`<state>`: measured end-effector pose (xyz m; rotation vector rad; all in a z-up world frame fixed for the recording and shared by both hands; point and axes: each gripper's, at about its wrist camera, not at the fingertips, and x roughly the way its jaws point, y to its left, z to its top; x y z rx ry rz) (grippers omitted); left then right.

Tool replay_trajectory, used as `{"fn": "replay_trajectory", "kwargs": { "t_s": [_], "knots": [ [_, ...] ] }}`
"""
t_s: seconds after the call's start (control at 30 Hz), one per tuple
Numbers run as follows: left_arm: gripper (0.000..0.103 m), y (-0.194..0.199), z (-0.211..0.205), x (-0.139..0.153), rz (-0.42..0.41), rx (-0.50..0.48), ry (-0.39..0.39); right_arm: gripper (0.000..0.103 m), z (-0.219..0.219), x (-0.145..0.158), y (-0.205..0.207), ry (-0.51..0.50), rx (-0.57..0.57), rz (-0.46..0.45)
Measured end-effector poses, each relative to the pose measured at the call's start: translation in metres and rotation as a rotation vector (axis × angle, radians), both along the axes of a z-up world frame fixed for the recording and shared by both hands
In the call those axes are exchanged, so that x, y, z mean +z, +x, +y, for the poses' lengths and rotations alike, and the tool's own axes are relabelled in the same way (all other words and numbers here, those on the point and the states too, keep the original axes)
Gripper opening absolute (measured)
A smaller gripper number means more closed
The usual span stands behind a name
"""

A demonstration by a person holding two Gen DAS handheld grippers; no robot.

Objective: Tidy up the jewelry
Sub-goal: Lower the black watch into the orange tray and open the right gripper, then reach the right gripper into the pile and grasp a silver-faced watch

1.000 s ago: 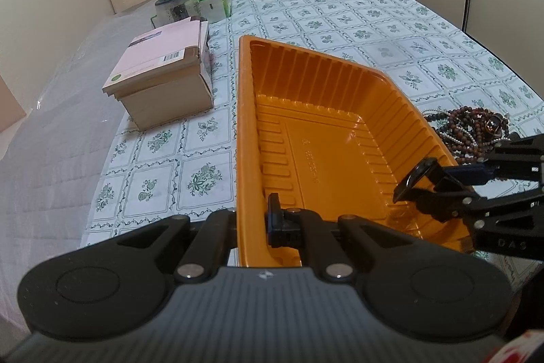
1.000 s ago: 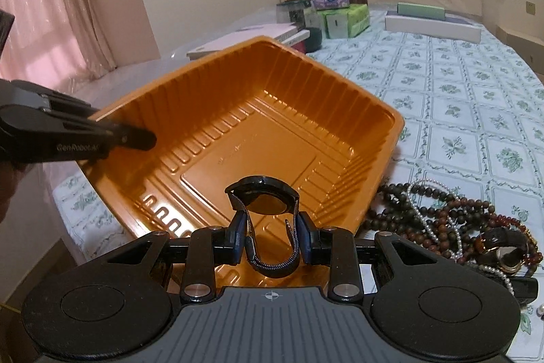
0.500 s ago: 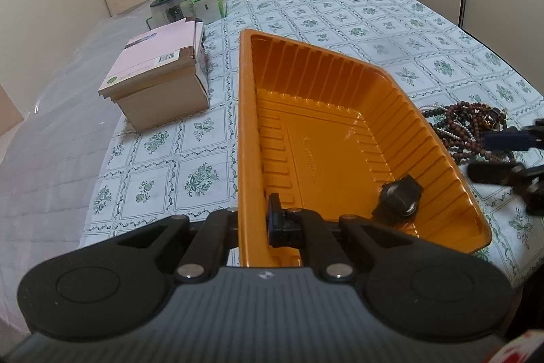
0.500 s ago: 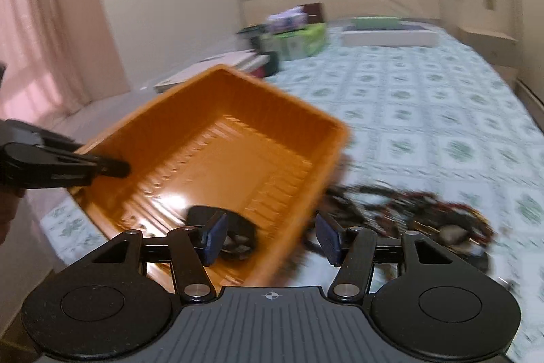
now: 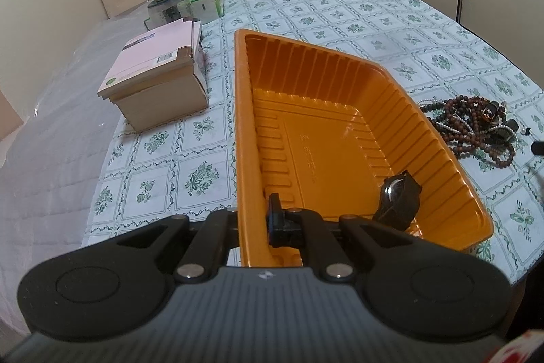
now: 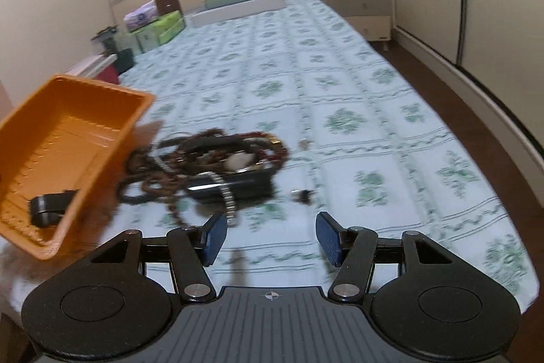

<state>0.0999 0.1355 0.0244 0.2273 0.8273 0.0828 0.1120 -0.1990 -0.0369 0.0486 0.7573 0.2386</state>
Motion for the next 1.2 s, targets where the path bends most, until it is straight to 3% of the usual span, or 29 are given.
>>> {"fn": "replay_trajectory", "kwargs": {
  "t_s": [0.33,0.57,0.8,0.97,1.2],
  "knots": [
    [0.004,0.005,-0.002,0.004,0.009,-0.059,0.057,0.055,-0.007,-0.011,0.03,-0.143,0.098,-0.053],
    [0.004,0.006,-0.004,0.005,0.011,-0.064,0.072,0.019,0.003,-0.024,0.039,-0.217,0.189,-0.044],
    [0.004,0.006,-0.005,0.006,0.01,-0.065,0.075,0.016,0.006,-0.022,0.028,-0.239,0.153,-0.067],
    [0.004,0.006,-0.005,0.006,0.009,-0.067,0.077,0.016,0.019,0.005,0.018,-0.196,0.181,-0.125],
    [0.004,0.006,-0.006,0.006,0.011,-0.068,0.079,0.016,0.089,0.037,0.002,-0.017,0.389,-0.134]
  ]
}}
